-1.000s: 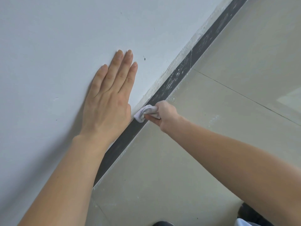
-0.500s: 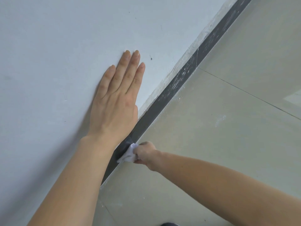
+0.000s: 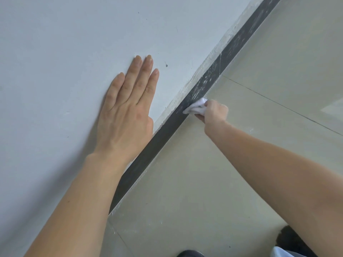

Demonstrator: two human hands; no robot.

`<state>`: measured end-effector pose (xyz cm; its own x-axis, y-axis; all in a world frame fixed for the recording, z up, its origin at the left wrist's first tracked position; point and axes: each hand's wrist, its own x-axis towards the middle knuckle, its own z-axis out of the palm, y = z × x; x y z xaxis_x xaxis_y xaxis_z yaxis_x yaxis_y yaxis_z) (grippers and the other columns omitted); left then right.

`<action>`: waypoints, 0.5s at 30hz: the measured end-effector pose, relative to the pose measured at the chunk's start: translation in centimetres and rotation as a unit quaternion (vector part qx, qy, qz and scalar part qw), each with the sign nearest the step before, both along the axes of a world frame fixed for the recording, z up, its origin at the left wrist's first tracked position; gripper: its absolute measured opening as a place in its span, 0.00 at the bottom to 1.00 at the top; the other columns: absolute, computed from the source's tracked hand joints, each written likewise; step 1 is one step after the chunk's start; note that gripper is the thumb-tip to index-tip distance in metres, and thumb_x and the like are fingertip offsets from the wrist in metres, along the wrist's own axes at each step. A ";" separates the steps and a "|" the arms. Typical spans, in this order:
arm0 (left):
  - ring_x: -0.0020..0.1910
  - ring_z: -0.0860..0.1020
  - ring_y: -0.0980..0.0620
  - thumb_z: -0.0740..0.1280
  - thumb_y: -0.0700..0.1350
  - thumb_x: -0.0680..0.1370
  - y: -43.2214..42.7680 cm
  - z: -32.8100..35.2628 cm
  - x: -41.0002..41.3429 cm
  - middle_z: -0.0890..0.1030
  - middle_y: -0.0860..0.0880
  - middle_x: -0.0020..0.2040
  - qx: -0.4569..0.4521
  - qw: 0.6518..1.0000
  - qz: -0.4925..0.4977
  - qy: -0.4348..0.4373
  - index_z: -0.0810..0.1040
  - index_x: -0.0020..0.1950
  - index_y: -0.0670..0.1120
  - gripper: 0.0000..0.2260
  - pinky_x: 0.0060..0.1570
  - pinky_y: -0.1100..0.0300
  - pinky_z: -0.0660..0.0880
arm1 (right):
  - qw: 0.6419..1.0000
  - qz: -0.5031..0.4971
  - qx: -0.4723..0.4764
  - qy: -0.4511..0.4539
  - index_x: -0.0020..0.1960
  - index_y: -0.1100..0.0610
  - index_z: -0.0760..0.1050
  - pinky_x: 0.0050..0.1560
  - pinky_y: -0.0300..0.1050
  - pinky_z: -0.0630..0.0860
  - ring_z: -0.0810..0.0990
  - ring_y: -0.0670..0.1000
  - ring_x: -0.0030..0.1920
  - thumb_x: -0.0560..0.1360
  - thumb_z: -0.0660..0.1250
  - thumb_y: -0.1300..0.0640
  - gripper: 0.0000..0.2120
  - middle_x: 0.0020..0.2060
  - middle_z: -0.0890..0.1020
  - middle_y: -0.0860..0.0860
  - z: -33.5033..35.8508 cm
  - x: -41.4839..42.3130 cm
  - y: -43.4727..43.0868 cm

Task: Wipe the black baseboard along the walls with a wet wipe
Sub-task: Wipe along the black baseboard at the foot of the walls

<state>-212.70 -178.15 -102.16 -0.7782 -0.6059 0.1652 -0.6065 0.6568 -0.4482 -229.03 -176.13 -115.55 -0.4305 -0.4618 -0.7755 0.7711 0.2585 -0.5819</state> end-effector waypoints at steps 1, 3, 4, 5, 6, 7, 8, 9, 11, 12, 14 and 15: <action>0.77 0.47 0.50 0.62 0.36 0.71 0.0 0.0 0.0 0.51 0.47 0.78 0.000 1.000 0.000 -0.003 0.52 0.78 0.43 0.36 0.73 0.56 0.40 | 1.000 -0.003 -0.009 0.007 0.37 0.54 0.65 0.44 0.47 0.81 0.75 0.51 0.34 0.76 0.59 0.64 0.11 0.36 0.71 0.51 -0.1 0.3 -0.1; 0.77 0.47 0.50 0.62 0.37 0.71 0.0 -0.1 0.1 0.50 0.48 0.78 -0.003 1.000 0.003 -0.008 0.52 0.78 0.43 0.36 0.73 0.56 0.40 | 0.995 0.100 0.020 0.015 0.38 0.55 0.66 0.42 0.47 0.81 0.76 0.51 0.34 0.76 0.60 0.62 0.09 0.37 0.73 0.52 0.0 2.2 0.5; 0.77 0.47 0.50 0.63 0.37 0.71 -0.1 -0.1 0.1 0.50 0.48 0.78 -0.004 1.000 0.004 -0.008 0.52 0.78 0.43 0.36 0.73 0.56 0.39 | 0.985 0.166 0.037 0.000 0.39 0.56 0.68 0.42 0.48 0.81 0.77 0.52 0.35 0.76 0.59 0.62 0.08 0.38 0.74 0.53 0.3 3.8 1.0; 0.77 0.47 0.50 0.63 0.36 0.71 -0.1 -0.1 0.1 0.50 0.48 0.78 -0.003 1.000 0.003 -0.007 0.52 0.78 0.43 0.37 0.73 0.56 0.39 | 0.973 0.224 0.042 -0.041 0.42 0.57 0.69 0.42 0.48 0.82 0.77 0.54 0.35 0.76 0.58 0.62 0.05 0.38 0.75 0.54 0.4 5.7 1.4; 0.77 0.47 0.50 0.63 0.36 0.71 0.0 0.0 0.1 0.51 0.48 0.78 -0.003 1.000 0.001 -0.007 0.53 0.78 0.43 0.36 0.73 0.57 0.39 | 0.956 0.275 0.045 -0.091 0.45 0.59 0.70 0.41 0.49 0.82 0.79 0.55 0.34 0.76 0.57 0.64 0.04 0.38 0.76 0.56 0.6 7.6 2.0; 0.77 0.47 0.50 0.62 0.36 0.71 -0.1 0.0 0.1 0.51 0.48 0.78 -0.004 1.000 -0.002 -0.007 0.53 0.78 0.43 0.36 0.73 0.57 0.39 | 0.940 0.302 0.038 -0.152 0.47 0.61 0.71 0.40 0.48 0.82 0.80 0.57 0.31 0.76 0.55 0.65 0.06 0.36 0.78 0.58 1.1 9.1 2.4; 0.77 0.47 0.50 0.61 0.37 0.71 -0.1 0.0 0.1 0.51 0.47 0.78 -0.006 1.000 -0.004 -0.006 0.53 0.78 0.43 0.36 0.73 0.57 0.39 | 0.927 0.315 0.023 -0.200 0.46 0.63 0.71 0.39 0.48 0.82 0.82 0.58 0.31 0.76 0.54 0.67 0.08 0.33 0.79 0.59 1.7 10.2 2.7; 0.77 0.48 0.49 0.60 0.37 0.70 -0.1 0.0 0.0 0.51 0.47 0.78 -0.008 1.000 -0.005 -0.007 0.53 0.77 0.43 0.36 0.73 0.57 0.39 | 0.920 0.324 0.002 -0.220 0.44 0.64 0.71 0.43 0.48 0.83 0.83 0.60 0.34 0.76 0.53 0.69 0.09 0.31 0.79 0.59 1.9 10.9 2.8; 0.77 0.48 0.49 0.60 0.37 0.70 -0.2 0.0 0.0 0.51 0.47 0.78 -0.007 1.000 -0.001 -0.009 0.53 0.77 0.43 0.36 0.73 0.57 0.39 | 0.923 0.327 -0.020 -0.203 0.39 0.62 0.69 0.47 0.46 0.82 0.82 0.59 0.41 0.77 0.54 0.69 0.10 0.35 0.77 0.57 2.0 10.6 2.1; 0.77 0.48 0.49 0.60 0.37 0.70 -0.1 0.0 0.0 0.51 0.47 0.78 -0.004 1.000 0.003 -0.009 0.53 0.78 0.43 0.36 0.73 0.57 0.39 | 0.935 0.303 -0.015 -0.183 0.39 0.60 0.68 0.41 0.43 0.83 0.80 0.56 0.40 0.78 0.55 0.68 0.11 0.38 0.76 0.57 2.5 9.9 1.6; 0.77 0.48 0.49 0.59 0.38 0.70 -0.1 0.0 -0.1 0.51 0.47 0.78 -0.001 1.000 0.008 -0.008 0.52 0.78 0.43 0.36 0.73 0.57 0.39 | 0.960 0.242 -0.010 -0.141 0.38 0.59 0.66 0.27 0.39 0.80 0.78 0.52 0.33 0.79 0.55 0.67 0.11 0.41 0.74 0.57 2.3 7.7 0.5; 0.77 0.47 0.49 0.59 0.39 0.70 0.0 0.0 -0.1 0.51 0.48 0.78 -0.001 1.000 0.008 -0.007 0.52 0.78 0.43 0.35 0.73 0.57 0.39 | 0.970 0.210 -0.004 -0.122 0.37 0.60 0.67 0.25 0.40 0.79 0.78 0.52 0.28 0.78 0.54 0.68 0.12 0.39 0.75 0.59 2.2 6.5 0.0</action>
<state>-212.81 -178.18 -102.20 -0.7710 -0.6174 0.1562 -0.6104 0.6465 -0.4577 -222.56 -176.14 -113.36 -0.0078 -0.5638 -0.8259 0.7143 0.5748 -0.3992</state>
